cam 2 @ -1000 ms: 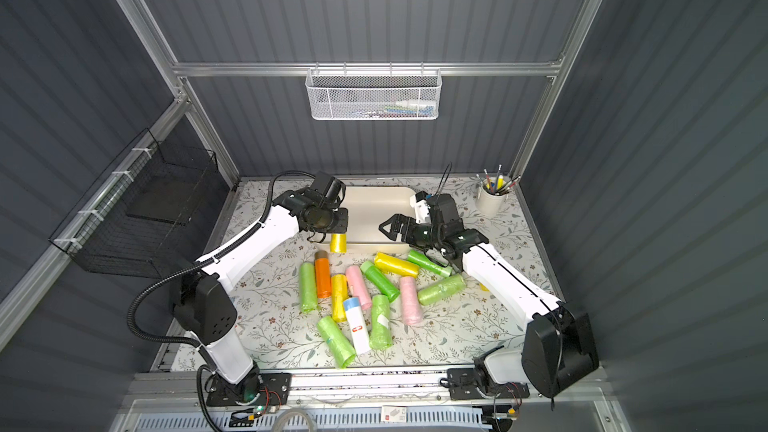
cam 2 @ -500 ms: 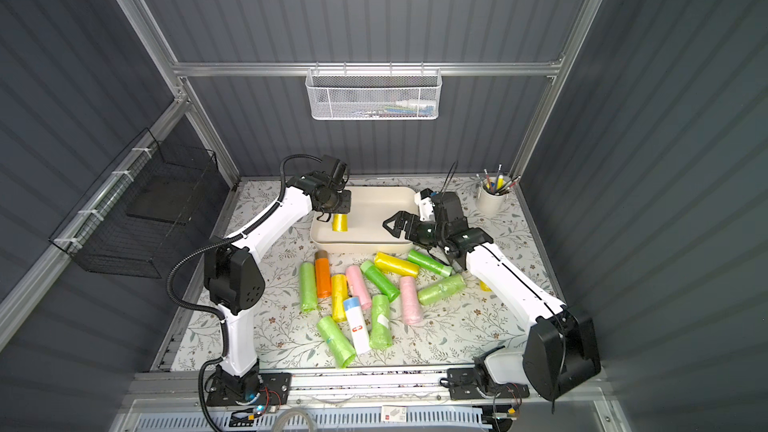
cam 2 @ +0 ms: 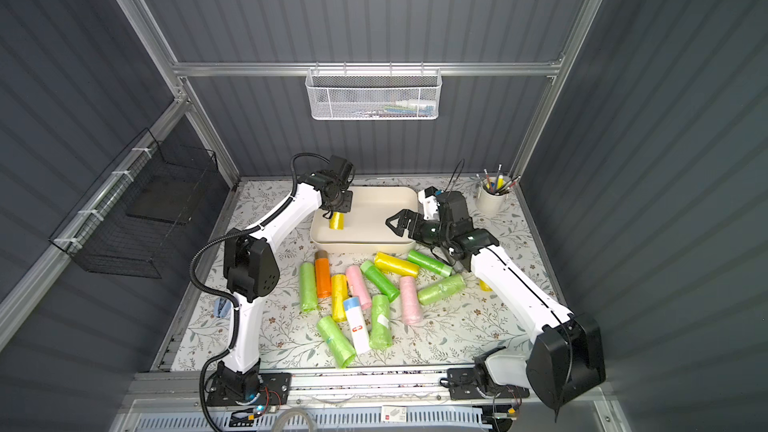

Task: Put the roll of trash bags into the storage box
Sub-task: Place the roll of trash bags in the storage box.

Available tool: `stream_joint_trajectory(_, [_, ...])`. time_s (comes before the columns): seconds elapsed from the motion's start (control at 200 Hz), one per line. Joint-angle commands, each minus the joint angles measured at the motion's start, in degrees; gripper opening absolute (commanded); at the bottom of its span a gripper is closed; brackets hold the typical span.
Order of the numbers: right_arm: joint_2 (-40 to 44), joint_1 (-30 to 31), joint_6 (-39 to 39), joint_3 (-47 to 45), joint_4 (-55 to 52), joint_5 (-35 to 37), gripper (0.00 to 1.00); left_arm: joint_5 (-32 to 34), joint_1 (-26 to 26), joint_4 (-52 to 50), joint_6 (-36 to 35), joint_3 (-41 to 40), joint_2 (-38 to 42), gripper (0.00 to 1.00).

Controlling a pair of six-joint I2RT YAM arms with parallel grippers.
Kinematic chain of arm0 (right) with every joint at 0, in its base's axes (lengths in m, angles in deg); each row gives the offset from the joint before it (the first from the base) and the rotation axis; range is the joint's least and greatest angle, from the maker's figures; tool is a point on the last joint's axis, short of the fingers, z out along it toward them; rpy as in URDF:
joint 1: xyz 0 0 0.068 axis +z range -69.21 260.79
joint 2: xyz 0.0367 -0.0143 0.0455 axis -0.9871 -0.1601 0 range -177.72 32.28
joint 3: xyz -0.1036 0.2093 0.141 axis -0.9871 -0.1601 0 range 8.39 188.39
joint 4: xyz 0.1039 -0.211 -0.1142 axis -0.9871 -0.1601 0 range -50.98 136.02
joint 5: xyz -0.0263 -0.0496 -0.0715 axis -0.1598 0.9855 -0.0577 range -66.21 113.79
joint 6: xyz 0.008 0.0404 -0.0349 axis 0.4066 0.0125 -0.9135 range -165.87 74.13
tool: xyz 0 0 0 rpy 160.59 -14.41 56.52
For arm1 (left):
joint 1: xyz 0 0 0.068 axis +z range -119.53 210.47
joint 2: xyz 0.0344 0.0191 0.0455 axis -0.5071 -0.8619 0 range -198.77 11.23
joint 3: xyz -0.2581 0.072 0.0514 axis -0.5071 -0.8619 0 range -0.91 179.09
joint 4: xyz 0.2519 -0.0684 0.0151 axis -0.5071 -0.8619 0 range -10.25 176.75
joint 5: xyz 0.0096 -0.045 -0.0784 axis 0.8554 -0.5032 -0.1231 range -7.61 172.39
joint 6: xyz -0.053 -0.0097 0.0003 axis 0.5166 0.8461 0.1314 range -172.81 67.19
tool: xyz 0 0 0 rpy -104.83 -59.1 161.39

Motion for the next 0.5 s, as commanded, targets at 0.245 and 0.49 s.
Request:
stream_joint_trajectory(0.245, [2.5,-0.3,0.0,-1.6,-1.0,1.1,0.99,4.5,2.3,-2.9,-3.4,1.4,-4.6,0.22])
stream_joint_trajectory(0.49, [3.7,-0.4,-0.1,-2.2,-2.5,2.6,0.99,6.5,2.7,-3.3,-4.2,2.5,-7.8,0.22])
